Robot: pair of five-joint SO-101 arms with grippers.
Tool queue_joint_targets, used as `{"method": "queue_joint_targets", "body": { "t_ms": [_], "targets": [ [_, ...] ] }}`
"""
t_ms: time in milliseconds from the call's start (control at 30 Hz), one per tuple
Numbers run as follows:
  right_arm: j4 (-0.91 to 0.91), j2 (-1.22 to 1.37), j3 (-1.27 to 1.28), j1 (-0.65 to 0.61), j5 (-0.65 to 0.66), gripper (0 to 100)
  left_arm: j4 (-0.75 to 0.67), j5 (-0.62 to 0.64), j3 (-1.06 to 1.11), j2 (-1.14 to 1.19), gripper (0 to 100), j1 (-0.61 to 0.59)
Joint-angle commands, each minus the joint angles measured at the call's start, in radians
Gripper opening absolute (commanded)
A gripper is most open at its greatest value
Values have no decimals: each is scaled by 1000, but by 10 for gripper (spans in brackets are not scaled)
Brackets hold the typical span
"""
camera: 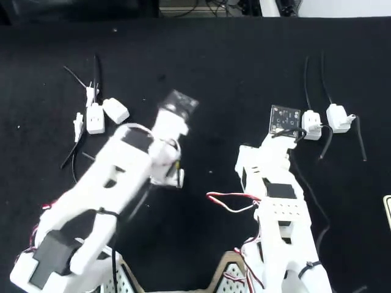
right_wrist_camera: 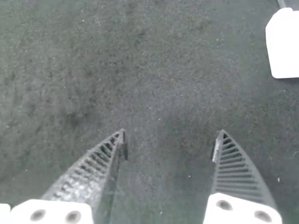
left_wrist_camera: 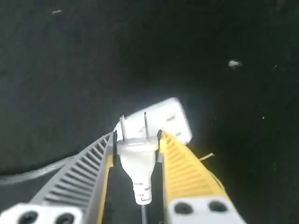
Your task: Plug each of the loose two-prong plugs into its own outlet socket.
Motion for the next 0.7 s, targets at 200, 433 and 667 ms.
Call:
{"method": "queue_joint_targets", "body": {
  "t_ms": [200, 433, 667],
  "targets": [
    [-23, -33, -36, -15, -11, 283, -264, 227, 65, -54, 116, 140],
    [-21, -33, -36, -40, -14, 283, -261, 256, 64, -57, 224, 94],
    [-17, -33, -10, -209, -14, 283, -84, 209, -1, -57, 202, -73]
  ]
}}
